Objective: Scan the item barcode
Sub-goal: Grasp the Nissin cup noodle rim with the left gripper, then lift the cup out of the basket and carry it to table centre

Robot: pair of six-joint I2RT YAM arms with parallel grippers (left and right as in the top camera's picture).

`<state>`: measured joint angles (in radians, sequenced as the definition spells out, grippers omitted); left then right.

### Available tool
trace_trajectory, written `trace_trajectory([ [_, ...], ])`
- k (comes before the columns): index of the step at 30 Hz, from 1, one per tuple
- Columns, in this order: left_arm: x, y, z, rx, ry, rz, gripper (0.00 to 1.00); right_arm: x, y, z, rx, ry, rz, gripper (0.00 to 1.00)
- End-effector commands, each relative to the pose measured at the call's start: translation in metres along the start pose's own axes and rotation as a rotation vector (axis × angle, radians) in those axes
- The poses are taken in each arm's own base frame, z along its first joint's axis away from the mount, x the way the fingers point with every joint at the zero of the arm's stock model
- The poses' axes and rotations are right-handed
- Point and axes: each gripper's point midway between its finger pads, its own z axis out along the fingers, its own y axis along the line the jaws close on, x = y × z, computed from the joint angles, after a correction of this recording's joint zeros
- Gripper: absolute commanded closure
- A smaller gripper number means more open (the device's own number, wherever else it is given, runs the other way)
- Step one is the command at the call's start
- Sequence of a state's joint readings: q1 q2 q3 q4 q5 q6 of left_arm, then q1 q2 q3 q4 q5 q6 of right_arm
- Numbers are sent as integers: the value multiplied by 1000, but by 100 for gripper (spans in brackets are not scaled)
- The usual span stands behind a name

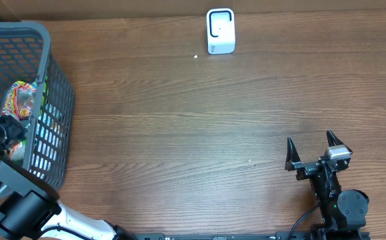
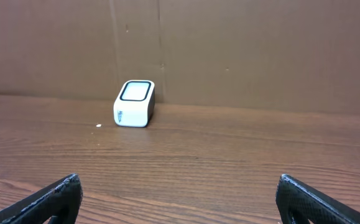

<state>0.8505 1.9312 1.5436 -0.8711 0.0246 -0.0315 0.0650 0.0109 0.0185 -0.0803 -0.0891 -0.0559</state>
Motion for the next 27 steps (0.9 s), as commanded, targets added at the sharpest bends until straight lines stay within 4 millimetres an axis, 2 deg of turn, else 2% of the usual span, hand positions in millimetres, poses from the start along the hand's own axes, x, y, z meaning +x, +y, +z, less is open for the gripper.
trace_trajectory([
  [1,-11,-23,-23,106,-11,-109,44,2,-3,0,12,-2,3,0],
  [8,3,-24,-36,110,69,-152,44,2,-3,0,13,-2,3,0],
  [20,-19,-33,-140,125,26,-155,45,2,-3,0,12,-2,3,0],
  [27,-23,-49,-185,145,-31,-116,44,2,-3,0,12,-2,3,0],
])
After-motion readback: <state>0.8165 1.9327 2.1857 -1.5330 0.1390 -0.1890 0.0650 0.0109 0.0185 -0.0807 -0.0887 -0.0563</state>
